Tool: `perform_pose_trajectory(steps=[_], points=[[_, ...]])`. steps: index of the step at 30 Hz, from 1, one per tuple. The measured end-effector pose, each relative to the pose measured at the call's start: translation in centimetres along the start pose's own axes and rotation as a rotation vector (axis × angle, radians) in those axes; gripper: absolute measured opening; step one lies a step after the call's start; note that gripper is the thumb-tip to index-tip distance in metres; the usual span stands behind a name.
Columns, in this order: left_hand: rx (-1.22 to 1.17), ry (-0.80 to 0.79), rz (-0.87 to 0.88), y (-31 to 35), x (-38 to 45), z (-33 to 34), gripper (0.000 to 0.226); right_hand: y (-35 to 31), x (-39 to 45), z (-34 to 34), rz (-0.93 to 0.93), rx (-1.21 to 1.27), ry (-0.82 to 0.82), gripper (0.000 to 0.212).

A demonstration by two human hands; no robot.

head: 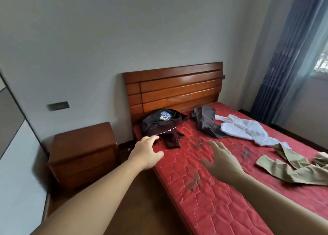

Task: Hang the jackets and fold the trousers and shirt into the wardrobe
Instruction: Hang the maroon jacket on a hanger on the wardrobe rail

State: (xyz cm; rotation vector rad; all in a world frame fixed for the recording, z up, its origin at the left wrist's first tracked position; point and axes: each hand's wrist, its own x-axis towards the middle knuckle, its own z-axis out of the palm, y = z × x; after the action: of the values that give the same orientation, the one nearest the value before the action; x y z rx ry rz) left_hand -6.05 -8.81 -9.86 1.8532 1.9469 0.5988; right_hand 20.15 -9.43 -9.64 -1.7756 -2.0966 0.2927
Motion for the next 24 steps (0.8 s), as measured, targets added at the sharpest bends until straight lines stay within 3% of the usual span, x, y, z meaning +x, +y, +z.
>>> perform_pose_trajectory(steps=[24], points=[[0.275, 0.031, -0.085, -3.4, 33.5, -2.5, 0.063, 3.0, 40.2, 7.0, -0.034, -0.008, -0.083, 0.068]])
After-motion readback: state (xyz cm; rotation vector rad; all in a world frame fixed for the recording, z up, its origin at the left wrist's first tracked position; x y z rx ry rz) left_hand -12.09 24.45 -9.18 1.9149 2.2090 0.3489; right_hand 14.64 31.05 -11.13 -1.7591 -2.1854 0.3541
